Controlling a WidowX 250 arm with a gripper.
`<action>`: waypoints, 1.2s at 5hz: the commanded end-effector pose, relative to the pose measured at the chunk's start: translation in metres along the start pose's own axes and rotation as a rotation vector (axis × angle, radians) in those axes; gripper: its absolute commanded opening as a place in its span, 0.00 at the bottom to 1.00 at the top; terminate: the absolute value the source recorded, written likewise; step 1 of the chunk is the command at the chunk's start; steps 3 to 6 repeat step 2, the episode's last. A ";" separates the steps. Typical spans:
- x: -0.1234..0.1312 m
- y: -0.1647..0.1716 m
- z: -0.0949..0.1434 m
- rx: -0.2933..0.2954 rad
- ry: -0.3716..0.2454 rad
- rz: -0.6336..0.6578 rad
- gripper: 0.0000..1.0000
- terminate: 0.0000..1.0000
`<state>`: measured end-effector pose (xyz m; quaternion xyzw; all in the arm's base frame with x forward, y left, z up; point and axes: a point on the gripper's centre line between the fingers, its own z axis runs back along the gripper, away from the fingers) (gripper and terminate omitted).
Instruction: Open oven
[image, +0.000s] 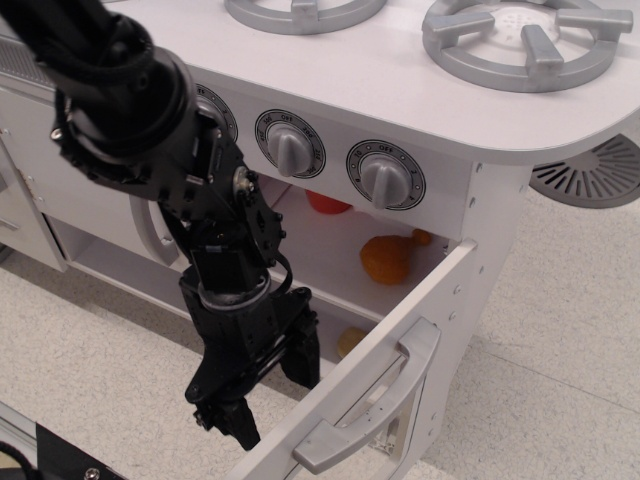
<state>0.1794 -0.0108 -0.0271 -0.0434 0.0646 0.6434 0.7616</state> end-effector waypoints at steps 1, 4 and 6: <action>-0.005 -0.012 0.015 -0.028 -0.004 -0.010 1.00 0.00; -0.005 -0.012 0.015 -0.028 -0.004 -0.010 1.00 1.00; -0.005 -0.012 0.015 -0.028 -0.004 -0.010 1.00 1.00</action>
